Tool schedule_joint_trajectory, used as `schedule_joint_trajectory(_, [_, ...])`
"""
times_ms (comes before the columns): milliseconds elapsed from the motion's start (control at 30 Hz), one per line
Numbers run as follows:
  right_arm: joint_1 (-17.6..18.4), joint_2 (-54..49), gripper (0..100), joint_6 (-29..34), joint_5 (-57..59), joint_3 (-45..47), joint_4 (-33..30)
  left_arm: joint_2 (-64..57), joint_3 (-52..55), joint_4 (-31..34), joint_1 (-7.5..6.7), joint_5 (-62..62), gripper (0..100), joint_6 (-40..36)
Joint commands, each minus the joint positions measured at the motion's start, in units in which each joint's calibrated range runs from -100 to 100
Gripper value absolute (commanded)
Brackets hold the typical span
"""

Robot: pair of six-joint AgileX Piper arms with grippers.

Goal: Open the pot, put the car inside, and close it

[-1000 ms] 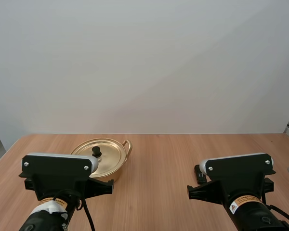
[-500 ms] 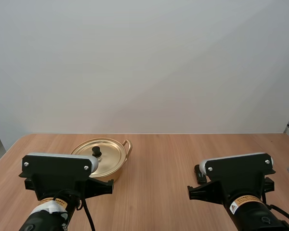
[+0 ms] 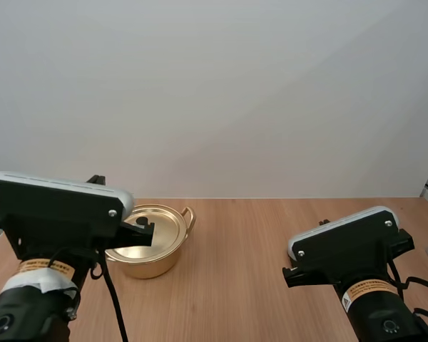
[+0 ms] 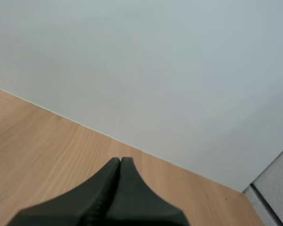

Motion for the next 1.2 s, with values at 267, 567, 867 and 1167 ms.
schedule_joint_trajectory(267, [0.1, 0.0, 0, 0.0, 12.0, -18.4, 13.1, 0.0, -6.5, -0.9, 0.04, 5.3, 0, 0.0])
schedule_joint_trajectory(567, [0.1, 0.0, 0, -1.4, 36.2, -29.3, 19.8, 8.3, -13.5, -1.8, 0.04, 21.2, 0, 0.0])
schedule_joint_trajectory(867, [0.1, 0.0, 0, -8.0, 49.0, -29.3, 26.9, 33.9, -27.4, -2.3, 0.37, 38.7, 0, 7.7])
schedule_joint_trajectory(1167, [0.1, 0.0, 0, -8.1, 53.0, -29.3, 26.9, 61.1, -45.2, -2.5, 0.37, 59.8, 0, 10.9])
